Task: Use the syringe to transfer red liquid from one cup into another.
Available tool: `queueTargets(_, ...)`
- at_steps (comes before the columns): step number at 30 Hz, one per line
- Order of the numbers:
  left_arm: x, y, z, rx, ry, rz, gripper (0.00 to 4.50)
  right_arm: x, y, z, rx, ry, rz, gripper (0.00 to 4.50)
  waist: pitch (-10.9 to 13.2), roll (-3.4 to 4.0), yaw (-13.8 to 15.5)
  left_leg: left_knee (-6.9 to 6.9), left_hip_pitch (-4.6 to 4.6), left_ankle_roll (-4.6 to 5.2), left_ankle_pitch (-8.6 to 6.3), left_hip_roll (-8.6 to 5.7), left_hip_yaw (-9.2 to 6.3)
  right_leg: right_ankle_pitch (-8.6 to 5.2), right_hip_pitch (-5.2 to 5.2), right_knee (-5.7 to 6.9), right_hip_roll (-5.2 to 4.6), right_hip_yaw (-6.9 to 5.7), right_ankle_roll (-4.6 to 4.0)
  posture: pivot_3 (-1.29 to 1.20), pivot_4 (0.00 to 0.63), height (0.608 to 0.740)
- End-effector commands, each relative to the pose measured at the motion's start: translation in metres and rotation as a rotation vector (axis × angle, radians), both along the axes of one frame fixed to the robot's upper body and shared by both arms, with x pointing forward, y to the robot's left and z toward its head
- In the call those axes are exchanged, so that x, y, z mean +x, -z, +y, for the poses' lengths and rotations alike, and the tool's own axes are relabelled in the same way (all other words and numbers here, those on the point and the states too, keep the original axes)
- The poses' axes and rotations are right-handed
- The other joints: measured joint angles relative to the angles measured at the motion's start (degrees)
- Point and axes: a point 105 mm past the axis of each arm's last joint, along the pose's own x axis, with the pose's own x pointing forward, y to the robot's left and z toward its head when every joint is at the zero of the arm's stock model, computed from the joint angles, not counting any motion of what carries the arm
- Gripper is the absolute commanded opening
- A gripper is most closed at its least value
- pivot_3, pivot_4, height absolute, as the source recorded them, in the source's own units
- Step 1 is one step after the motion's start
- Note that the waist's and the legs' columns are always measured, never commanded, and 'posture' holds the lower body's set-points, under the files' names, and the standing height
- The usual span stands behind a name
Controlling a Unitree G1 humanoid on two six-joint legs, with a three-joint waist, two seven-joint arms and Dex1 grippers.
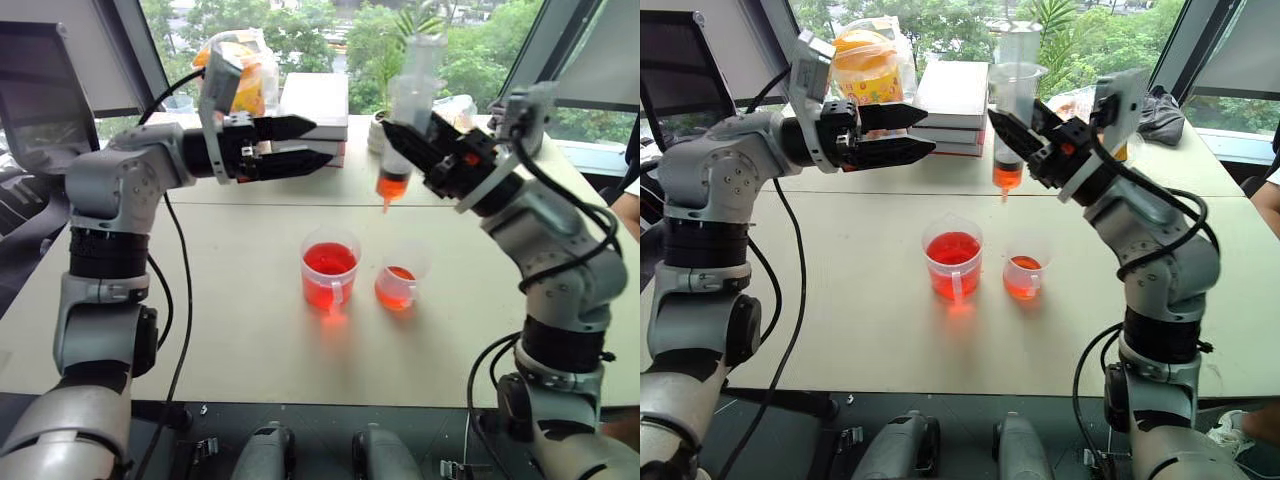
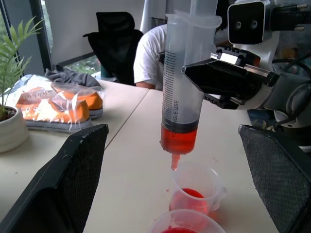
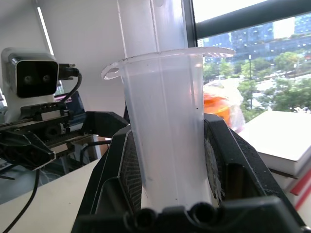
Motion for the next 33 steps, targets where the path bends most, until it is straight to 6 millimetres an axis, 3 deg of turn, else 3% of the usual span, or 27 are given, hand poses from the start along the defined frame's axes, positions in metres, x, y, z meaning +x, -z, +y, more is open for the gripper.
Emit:
queueTargets(1, -0.003, -0.011, -0.009, -0.007, 0.041, -0.052, 4.43, -0.010, 0.010, -0.011, -0.015, 0.038, 0.004, 1.38, 0.00, 0.00, 0.01, -0.02, 0.00, 0.00, 0.00, 0.00, -0.01, 0.00, 0.01, 0.00, 0.01, 0.00, 0.00, 0.00, 0.150, 0.740)
queueTargets(6, 0.002, -0.015, -0.027, -0.014, 0.097, -0.063, 4.43, -0.010, 0.055, -0.014, -0.032, 0.081, 0.093, 1.38, 0.00, 0.00, -0.13, -0.02, 0.00, 0.00, 0.00, 0.01, 0.08, 0.00, -0.03, 0.03, 0.06, 0.06, 0.00, 0.00, 0.150, 0.740)
queueTargets(11, 0.008, -0.019, -0.045, -0.023, 0.131, -0.075, 4.43, -0.009, 0.078, -0.012, -0.057, 0.115, 0.120, 1.38, 0.00, 0.00, -0.17, -0.02, 0.02, 0.01, 0.00, 0.02, 0.15, 0.00, -0.05, 0.06, 0.13, 0.15, 0.01, 0.00, 0.150, 0.740)
queueTargets(16, 0.007, -0.026, -0.081, -0.030, 0.232, -0.078, 4.43, -0.014, 0.081, -0.010, -0.077, 0.131, 0.105, 1.38, 0.03, -0.05, 0.27, 0.02, -0.03, 0.01, 0.00, 0.01, 0.16, -0.01, -0.05, 0.00, 0.18, 0.16, 0.02, 0.00, 0.150, 0.740)
queueTargets(26, 0.010, -0.009, -0.105, -0.011, 0.291, -0.039, 4.43, -0.016, 0.077, -0.010, -0.101, 0.141, 0.086, 1.38, 0.03, -0.05, -0.10, 0.00, 0.00, 0.13, -0.07, 0.13, 0.35, -0.01, -0.16, 0.03, 0.32, 0.40, 0.05, 0.00, 0.150, 0.740)
queueTargets(29, 0.012, -0.008, -0.109, -0.018, 0.289, -0.029, 3.62, -0.017, 0.074, -0.010, -0.108, 0.139, 0.077, 1.38, 0.03, -0.05, -0.08, 0.00, 0.00, 0.13, -0.07, 0.13, 0.44, -0.01, -0.17, 0.02, 0.31, 0.48, 0.06, 0.00, 0.150, 0.740)
queueTargets(33, 0.012, -0.009, -0.109, -0.029, 0.295, -0.025, 1.68, -0.017, 0.073, -0.010, -0.112, 0.139, 0.073, 1.38, 0.03, -0.06, -0.07, 0.00, 0.00, 0.13, -0.07, 0.13, 0.47, 0.00, -0.20, 0.02, 0.31, 0.53, 0.07, 0.00, 0.150, 0.740)
